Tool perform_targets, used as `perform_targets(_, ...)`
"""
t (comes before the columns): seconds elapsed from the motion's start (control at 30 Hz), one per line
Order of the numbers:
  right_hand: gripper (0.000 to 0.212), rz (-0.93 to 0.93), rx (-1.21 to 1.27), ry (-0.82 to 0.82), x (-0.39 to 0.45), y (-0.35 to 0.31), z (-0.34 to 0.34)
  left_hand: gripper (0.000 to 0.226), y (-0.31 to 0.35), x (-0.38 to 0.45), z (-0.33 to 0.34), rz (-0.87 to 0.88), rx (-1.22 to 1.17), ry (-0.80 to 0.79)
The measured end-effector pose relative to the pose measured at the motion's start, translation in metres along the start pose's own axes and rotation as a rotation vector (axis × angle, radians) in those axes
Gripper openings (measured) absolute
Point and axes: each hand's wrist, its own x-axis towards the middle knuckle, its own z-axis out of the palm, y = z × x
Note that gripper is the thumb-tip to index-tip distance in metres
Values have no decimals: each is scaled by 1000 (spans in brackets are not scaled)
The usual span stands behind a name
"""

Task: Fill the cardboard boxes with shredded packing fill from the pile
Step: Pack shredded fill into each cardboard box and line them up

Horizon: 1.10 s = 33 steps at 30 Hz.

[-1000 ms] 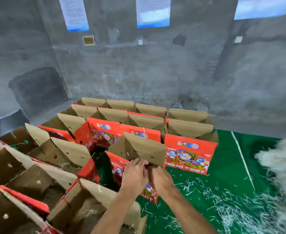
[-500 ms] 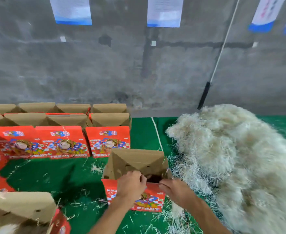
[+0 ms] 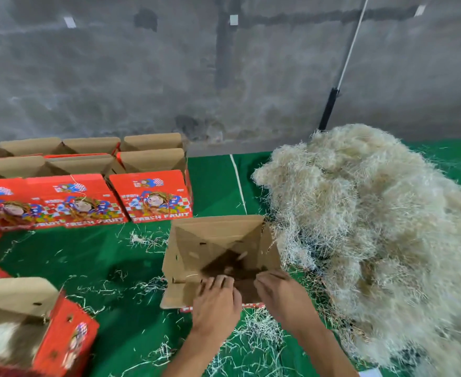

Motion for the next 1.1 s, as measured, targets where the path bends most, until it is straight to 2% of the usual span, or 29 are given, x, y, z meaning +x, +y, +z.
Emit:
perform_targets(0.1, 37, 32, -34, -101, 8, -6, 28, 52, -5, -5, 25, 19, 72, -114)
perform_targets(0.27, 56, -8, -262, -217, 7, 13, 64, 57, -22, 21, 29, 64, 71, 13)
perform_targets(0.43, 53, 115, -265, -84, 9, 11, 85, 75, -63, 52, 39, 72, 64, 177)
perform_targets(0.5, 55, 139, -286, -86, 9, 10, 90, 69, -71, 56, 48, 91, 54, 275)
perform_targets(0.63, 62, 199, -383, -75, 15, 5, 91, 49, -75, 59, 61, 157, 27, 360)
perform_targets(0.8, 59, 345, -374, -27, 31, 8, 81, 42, -77, 57, 59, 223, -19, 439)
perform_targets(0.9, 60, 388, -235, -48, 38, 15, 80, 43, -76, 56, 55, 216, -16, 419)
perform_targets(0.97, 58, 389, 17, -58, 43, 16, 81, 46, -75, 56, 54, 191, -23, 387)
perform_targets(1.03, 44, 445, 343, -50, 45, 15, 80, 49, -74, 56, 56, 157, -31, 355)
perform_targets(1.1, 32, 555, 465, -74, 48, 19, 77, 52, -71, 58, 56, 121, -25, 328)
